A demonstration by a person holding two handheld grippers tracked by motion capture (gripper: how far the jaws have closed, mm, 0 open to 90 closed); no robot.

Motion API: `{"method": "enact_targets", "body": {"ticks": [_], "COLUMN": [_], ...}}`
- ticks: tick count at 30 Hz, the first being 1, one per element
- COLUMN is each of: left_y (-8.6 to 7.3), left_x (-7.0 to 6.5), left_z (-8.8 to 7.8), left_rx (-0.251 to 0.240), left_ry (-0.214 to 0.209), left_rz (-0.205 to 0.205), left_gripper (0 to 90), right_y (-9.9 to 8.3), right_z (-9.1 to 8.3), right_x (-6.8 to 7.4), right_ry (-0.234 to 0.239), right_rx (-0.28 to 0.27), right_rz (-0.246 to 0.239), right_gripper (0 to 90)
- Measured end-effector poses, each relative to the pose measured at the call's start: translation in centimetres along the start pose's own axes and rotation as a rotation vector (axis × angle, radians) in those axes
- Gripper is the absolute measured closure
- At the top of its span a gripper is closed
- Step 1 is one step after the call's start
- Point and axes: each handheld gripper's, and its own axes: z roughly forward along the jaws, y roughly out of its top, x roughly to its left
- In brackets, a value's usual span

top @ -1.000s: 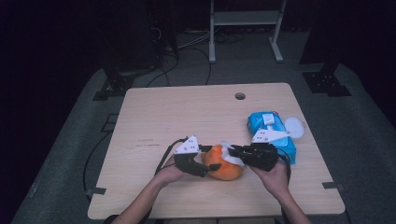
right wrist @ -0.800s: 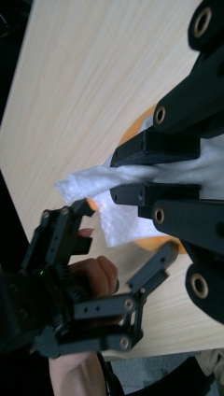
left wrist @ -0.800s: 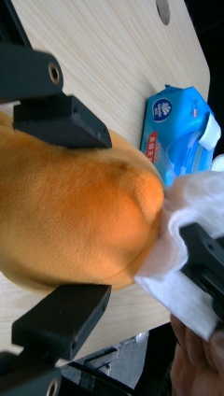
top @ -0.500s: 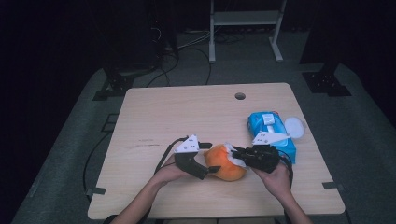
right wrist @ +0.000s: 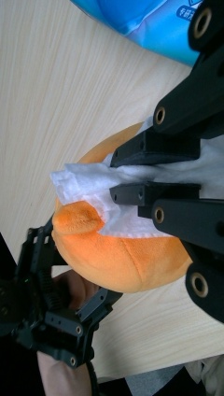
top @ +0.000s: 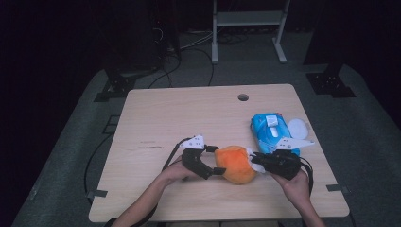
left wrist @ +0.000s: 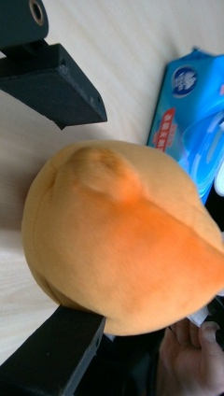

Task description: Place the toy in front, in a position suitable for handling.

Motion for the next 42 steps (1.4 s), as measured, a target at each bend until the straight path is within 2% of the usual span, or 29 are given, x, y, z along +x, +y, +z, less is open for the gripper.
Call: {"method": "enact_targets", "body": {"ticks": [2, 3, 6, 8, 11, 13, 15, 16, 17, 18, 19, 20, 21, 23, 27, 30, 32, 34, 37, 42], "left_y": [-0.2, -0.2, 1.0, 2.2, 4.1, 5.1, 5.6, 5.5, 5.1, 4.5, 3.8, 3.3, 3.1, 2.9, 2.9, 2.9, 3.0, 3.2, 2.9, 1.1], "left_x": [0.2, 0.0, -1.1, -2.1, -3.1, -3.9, -4.5, -5.0, -5.4, -5.5, -5.4, -5.5, -5.5, -5.4, -5.2, -5.2, -5.5, -5.6, -5.8, -5.9], "left_z": [0.2, 0.2, -0.3, -1.0, -2.5, -3.1, -2.8, -2.1, -1.1, -0.1, 0.5, 0.7, 0.6, 0.4, 0.2, 0.2, -0.1, -0.7, -2.2, -3.4], "left_rx": [-0.014, -0.019, -0.020, -0.041, -0.087, -0.086, -0.060, -0.014, 0.050, 0.116, 0.135, 0.128, 0.107, 0.098, 0.097, 0.089, 0.091, 0.095, 0.106, 0.092], "left_ry": [-0.037, -0.048, -0.023, -0.005, 0.015, 0.026, 0.011, 0.030, 0.080, 0.098, 0.102, 0.120, 0.122, 0.131, 0.136, 0.124, 0.110, 0.077, 0.059, 0.097], "left_rz": [-0.032, -0.029, 0.024, 0.066, 0.102, 0.138, 0.146, 0.172, 0.218, 0.254, 0.260, 0.262, 0.258, 0.254, 0.236, 0.233, 0.249, 0.258, 0.316, 0.408], "left_gripper": [7.6, 12.8, 23.6, 26.5, 31.8, 33.1, 33.1, 33.2, 33.8, 33.4, 33.3, 35.6, 36.1, 36.6, 36.4, 35.2, 28.2, 18.1, 11.8, 9.7], "right_y": [0.0, 0.0, 0.3, 0.7, 1.0, 1.1, 1.5, 1.7, 2.1, 2.4, 2.5, 2.4, 2.2, 2.0, 2.1, 1.1, 0.4, 0.4, 0.7, 0.5], "right_z": [0.0, 0.1, 0.0, -0.2, -0.2, 0.0, 0.5, 0.9, 1.5, 2.3, 3.3, 4.0, 4.4, 4.1, 2.6, 2.9, 3.7, 3.9, 3.8, 3.8], "right_x": [-0.2, -0.2, -0.2, -0.3, -0.6, -0.6, -0.1, 0.2, 0.8, 1.5, 2.2, 2.7, 2.9, 2.5, 2.6, 2.7, 2.7, 2.6, 2.3, 1.2], "right_ry": [0.002, 0.004, 0.000, -0.006, 0.002, 0.030, 0.073, 0.101, 0.102, 0.079, 0.050, 0.023, 0.011, 0.026, 0.027, 0.043, 0.051, 0.055, 0.044, 0.032], "right_rx": [-0.005, -0.008, -0.025, -0.038, -0.058, -0.072, -0.083, -0.086, -0.074, -0.043, -0.001, 0.029, 0.041, 0.016, -0.015, 0.018, 0.045, 0.044, 0.047, 0.044], "right_rz": [0.006, 0.012, 0.025, 0.030, 0.052, 0.071, 0.076, 0.078, 0.064, 0.030, -0.012, -0.045, -0.051, -0.024, -0.017, -0.006, -0.004, -0.009, -0.014, 0.018], "right_gripper": [80.1, 80.1, 80.1, 80.2, 80.3, 80.3, 80.5, 80.5, 80.5, 80.4, 80.5, 80.5, 80.5, 80.5, 80.5, 80.5, 80.5, 80.5, 80.5, 80.5]}}
